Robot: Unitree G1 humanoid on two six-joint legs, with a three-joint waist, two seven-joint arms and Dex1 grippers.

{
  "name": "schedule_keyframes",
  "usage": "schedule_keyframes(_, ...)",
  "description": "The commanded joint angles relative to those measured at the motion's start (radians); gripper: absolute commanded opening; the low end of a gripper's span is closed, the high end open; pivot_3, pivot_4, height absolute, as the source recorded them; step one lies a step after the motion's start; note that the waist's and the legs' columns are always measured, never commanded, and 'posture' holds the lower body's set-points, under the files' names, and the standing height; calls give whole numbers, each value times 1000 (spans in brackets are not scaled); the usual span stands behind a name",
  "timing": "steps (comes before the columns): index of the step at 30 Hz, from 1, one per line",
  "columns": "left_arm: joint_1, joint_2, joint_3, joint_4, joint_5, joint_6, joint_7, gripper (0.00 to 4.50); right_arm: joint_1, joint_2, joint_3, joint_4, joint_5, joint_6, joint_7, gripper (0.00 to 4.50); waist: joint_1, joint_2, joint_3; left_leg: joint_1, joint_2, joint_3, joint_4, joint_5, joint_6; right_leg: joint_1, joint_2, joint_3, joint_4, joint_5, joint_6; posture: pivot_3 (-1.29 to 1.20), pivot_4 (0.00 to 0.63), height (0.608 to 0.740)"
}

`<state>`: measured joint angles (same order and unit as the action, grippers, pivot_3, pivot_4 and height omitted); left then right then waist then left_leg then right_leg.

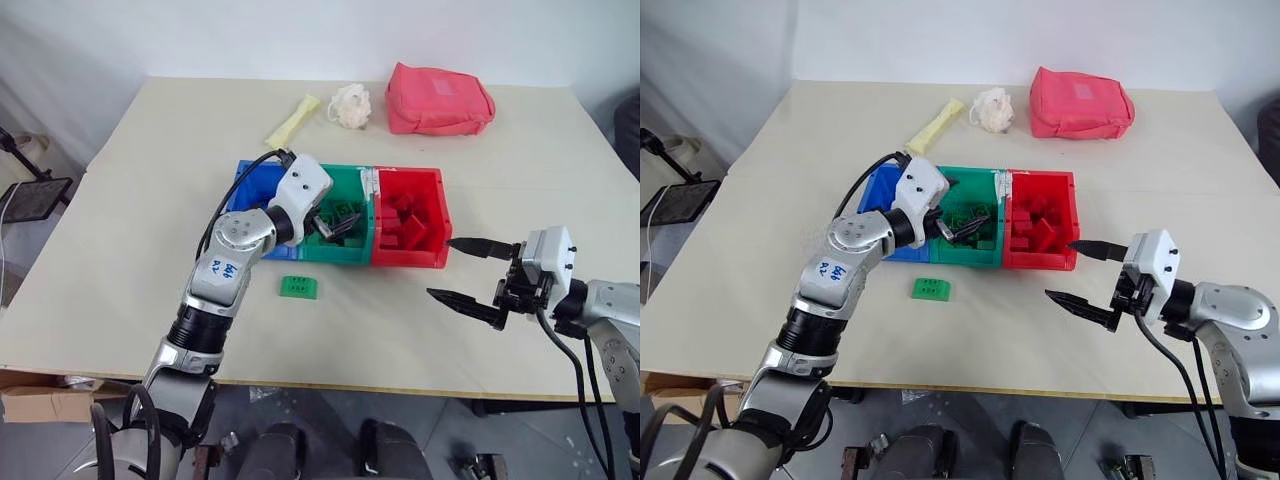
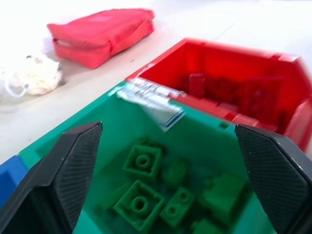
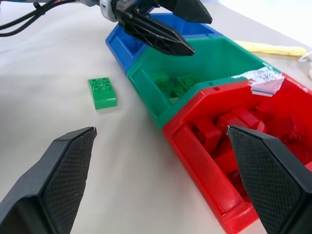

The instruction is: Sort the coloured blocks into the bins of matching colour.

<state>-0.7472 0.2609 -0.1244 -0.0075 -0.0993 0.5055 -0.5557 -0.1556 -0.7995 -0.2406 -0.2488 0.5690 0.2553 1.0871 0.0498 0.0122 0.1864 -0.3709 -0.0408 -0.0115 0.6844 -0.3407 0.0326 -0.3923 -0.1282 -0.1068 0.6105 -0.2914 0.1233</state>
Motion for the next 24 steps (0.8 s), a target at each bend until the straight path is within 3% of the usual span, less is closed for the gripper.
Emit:
schedule_keyframes(1, 51, 32, 57, -109, -84, -27, -64, 4467, -28, -13, 9, 26, -4, -34, 50, 4500, -2, 0, 0, 0, 0, 0, 0, 0, 0, 0, 0, 0, 0, 0, 0, 0, 150, 740)
schedule_keyframes(3, 142, 72, 105, -181, -143, -101, -133, 4467, -57, -19, 30, 68, -10, -48, 99, 4500, -11, 0, 0, 0, 0, 1, 0, 0, 0, 0, 0, 1, 0, 0, 0, 0, 150, 740)
schedule_keyframes(10, 429, 319, 179, -347, -269, -81, -346, 4467, -158, -29, 81, 207, -17, -79, 242, 4500, -26, 0, 0, 1, 2, 0, 0, 0, 0, 0, -1, 4, 0, 0, -1, 0, 150, 740)
schedule_keyframes(15, 718, 451, 346, -412, -320, -109, -429, 4467, -227, -51, 125, 304, -24, -111, 405, 4500, -28, 0, 0, 1, 2, -3, -1, -1, -1, 1, -5, 6, -3, 0, -1, 0, 150, 740)
schedule_keyframes(19, 852, 476, 421, -439, -338, -137, -438, 4467, -281, -43, 143, 361, -38, -118, 437, 4500, -23, 1, 0, 0, 2, -4, -1, -1, -1, 2, -6, 5, -5, 0, -1, 0, 150, 740)
schedule_keyframes(24, 883, 464, 439, -448, -332, -156, -401, 4467, -327, -24, 175, 401, -56, -123, 446, 4500, -25, 1, 0, 0, 2, -4, 0, -1, -1, 2, -6, 5, -7, 0, -1, 0, 150, 740)
